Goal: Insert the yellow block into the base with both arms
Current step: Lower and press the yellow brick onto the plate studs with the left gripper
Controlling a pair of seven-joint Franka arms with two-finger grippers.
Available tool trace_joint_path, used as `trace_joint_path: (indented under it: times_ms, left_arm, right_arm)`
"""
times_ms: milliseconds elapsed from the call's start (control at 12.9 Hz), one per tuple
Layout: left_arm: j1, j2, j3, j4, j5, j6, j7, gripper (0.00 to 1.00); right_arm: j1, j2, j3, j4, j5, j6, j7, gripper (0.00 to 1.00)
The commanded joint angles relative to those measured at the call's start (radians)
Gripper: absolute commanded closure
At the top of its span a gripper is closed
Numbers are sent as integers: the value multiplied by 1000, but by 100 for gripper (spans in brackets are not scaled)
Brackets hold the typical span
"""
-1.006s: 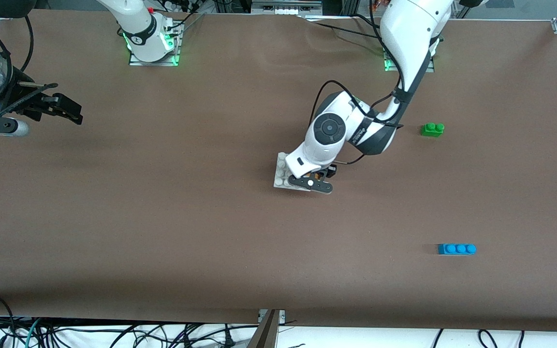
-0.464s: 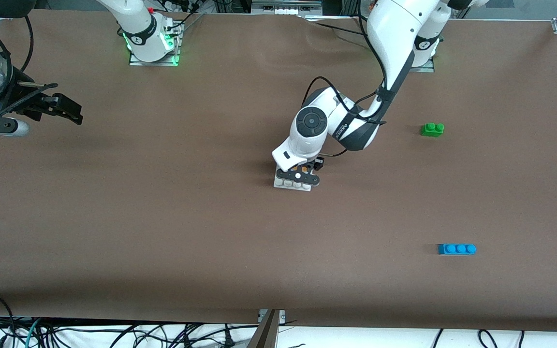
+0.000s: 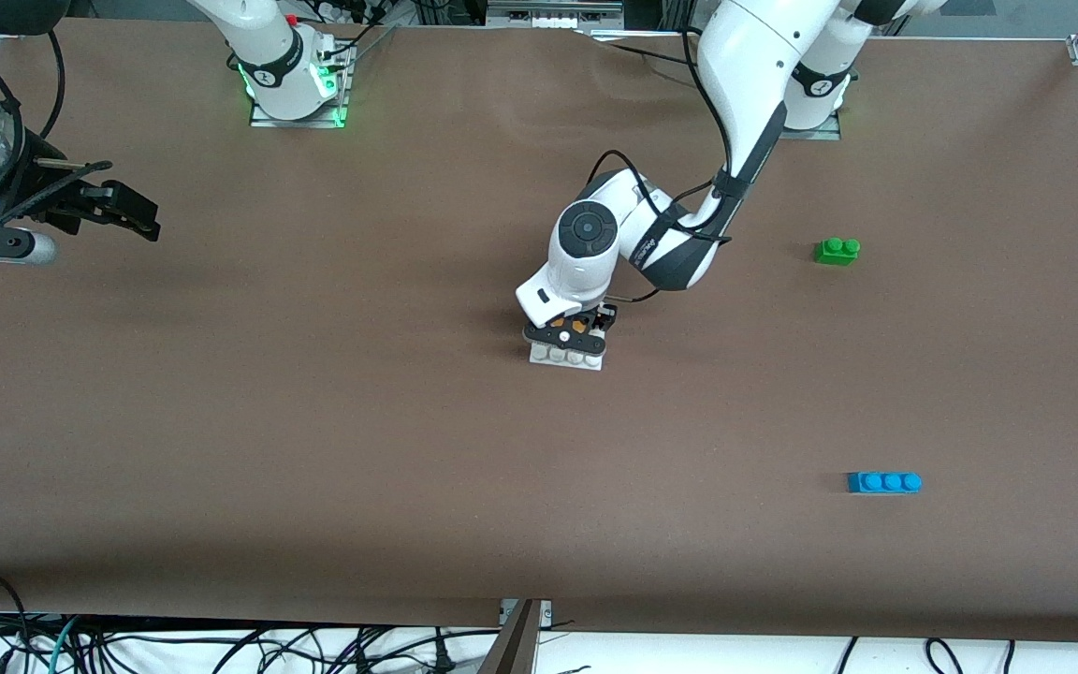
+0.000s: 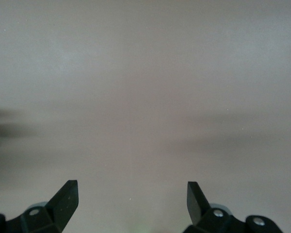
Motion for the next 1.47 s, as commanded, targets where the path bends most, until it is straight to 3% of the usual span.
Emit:
trace_joint_path:
  times_ms: [0,1393]
  left_arm:
    - [-16,15,13,29,29,-2,-26,72]
    - [-21,16,13,6,31,-2,-78,70]
  right_arm:
    - [-4,3,3,21,5,-20,2,1]
    - [-4,5,3,21,5,-20,2,1]
